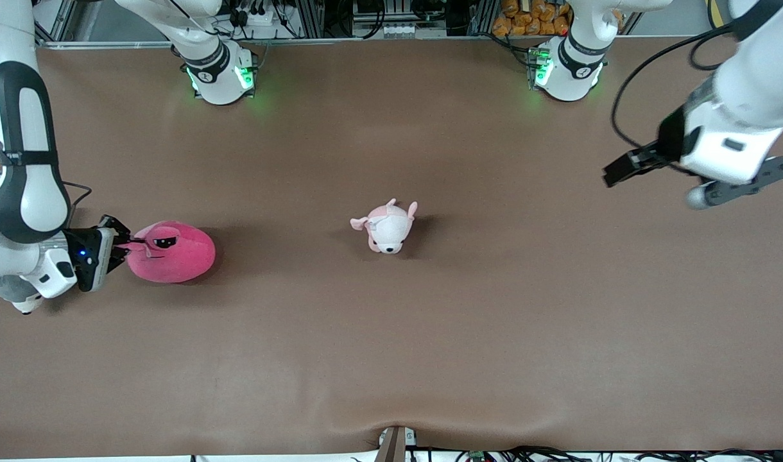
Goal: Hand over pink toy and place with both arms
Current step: 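Lower the pink toy near the grey cat with the right gripper, then open the right gripper to release the pink toy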
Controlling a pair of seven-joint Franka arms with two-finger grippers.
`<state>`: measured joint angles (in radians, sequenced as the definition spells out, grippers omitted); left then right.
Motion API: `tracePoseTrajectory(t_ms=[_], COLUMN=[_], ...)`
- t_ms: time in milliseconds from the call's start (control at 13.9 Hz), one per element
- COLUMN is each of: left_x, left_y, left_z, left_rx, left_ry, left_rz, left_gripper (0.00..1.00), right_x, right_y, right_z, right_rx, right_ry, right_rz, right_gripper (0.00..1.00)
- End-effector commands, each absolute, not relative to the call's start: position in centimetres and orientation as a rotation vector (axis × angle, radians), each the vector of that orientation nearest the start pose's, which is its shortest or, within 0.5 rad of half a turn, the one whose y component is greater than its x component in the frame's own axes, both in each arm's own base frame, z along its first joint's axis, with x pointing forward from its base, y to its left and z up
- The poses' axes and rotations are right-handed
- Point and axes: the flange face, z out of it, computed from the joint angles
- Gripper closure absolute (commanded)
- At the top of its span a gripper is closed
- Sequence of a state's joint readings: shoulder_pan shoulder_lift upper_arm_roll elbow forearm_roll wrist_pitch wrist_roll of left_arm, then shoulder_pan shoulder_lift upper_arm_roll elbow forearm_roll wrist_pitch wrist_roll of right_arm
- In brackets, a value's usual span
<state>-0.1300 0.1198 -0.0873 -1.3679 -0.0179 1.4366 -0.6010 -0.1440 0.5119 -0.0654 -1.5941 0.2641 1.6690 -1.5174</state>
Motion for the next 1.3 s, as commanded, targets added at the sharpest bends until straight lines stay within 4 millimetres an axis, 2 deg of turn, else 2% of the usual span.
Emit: tracePoseTrajectory(t_ms=[0,72,144,216,361,577,722,866,1010,1227], left_x=[54.6,53.6,52.7,52.1,50.6,49.0,48.6,48.7,49.2,49.3], left_y=[-8.9,-8.4,-7.9,-7.8,-7.5,-6.4,-6.3,-6.3,-6.3,-6.3], left_z=[66.0,66.0,65.9,65.8,65.1,64.9,64.8,65.2,66.0,66.4], left_rx=[-3.107,-3.106,-3.105,-3.107,-3.116,-3.128,-3.129,-3.132,-3.138,-3.139], left_ry=[-0.528,-0.515,-0.517,-0.484,-0.377,-0.211,-0.146,-0.134,-0.134,-0.134], left_rz=[0.067,0.075,0.077,0.083,0.109,0.109,0.111,0.097,0.069,0.054], left_gripper=[0.00,0.00,0.00,0.00,0.00,0.00,0.00,0.00,0.00,0.00], right_x=[62.8,62.8,62.8,62.8,63.0,64.4,65.4,66.2,65.9,65.0], right_y=[-11.8,-11.6,-11.9,-12.2,-12.5,-12.6,-12.1,-10.5,-9.3,-7.8], right_z=[28.8,28.6,28.7,28.8,29.5,32.9,36.1,39.9,43.8,47.3], right_rx=[-2.114,-2.107,-2.111,-2.113,-2.135,-2.216,-2.270,-2.370,-2.503,-2.636], right_ry=[-1.460,-1.436,-1.409,-1.403,-1.393,-1.356,-1.340,-1.354,-1.276,-1.101], right_rz=[0.112,0.094,0.071,0.062,0.055,0.054,0.056,0.071,0.079,0.083], right_gripper=[1.00,1.00,0.69,0.01,0.00,0.00,0.00,0.00,0.00,0.00])
